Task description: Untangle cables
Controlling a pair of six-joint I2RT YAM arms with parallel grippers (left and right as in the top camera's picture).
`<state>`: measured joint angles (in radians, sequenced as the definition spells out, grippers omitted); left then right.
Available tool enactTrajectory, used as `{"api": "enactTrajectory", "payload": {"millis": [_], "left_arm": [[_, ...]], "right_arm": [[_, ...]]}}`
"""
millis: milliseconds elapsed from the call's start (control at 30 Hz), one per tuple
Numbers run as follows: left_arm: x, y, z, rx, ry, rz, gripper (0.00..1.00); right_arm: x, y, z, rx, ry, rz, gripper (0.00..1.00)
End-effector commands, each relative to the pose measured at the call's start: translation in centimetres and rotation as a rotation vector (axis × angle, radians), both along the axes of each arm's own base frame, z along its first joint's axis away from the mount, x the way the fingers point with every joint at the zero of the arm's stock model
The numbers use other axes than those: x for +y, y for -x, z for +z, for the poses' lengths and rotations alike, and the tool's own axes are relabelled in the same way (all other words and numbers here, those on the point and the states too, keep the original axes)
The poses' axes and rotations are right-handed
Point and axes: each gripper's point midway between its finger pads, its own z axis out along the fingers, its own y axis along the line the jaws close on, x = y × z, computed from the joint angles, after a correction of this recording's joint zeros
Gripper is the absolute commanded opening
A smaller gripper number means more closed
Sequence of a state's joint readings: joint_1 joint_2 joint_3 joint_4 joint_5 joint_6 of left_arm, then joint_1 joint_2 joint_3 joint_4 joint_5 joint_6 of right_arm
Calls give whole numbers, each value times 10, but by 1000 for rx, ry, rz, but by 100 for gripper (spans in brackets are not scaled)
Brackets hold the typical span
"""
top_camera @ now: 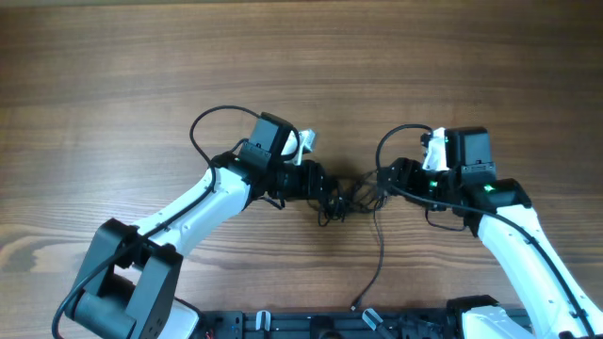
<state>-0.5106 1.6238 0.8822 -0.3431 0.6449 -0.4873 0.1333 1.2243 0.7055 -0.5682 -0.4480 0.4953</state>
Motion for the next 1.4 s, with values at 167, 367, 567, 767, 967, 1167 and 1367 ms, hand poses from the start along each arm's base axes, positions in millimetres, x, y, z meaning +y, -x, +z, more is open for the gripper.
{"api": "enactTrajectory", "payload": {"millis": [167,367,567,767,967,1167,1367], "left_arm": [[-7,27,6,122,70,-67,43],[-10,26,9,137,91,-57,43],[-18,27,-1,60,9,-70,43],[-11,19,-18,-35,-139,-32,30],[-32,0,26,-144,39,-48,4],[-37,-9,173,-477,363,-86,4],[-26,15,220,-548,441,-99,4]], "right_arm": [[-7,-4,-12,18,62,-9,65],[-7,-2,-25,66,69,-7,64],[-7,-2,-25,68,69,-7,64],[-7,-1,-26,71,69,-6,65],[5,1,-20,68,-1,38,69],[10,-2,-15,46,-29,49,70],[17,-16,-5,-1,-87,23,69]]}}
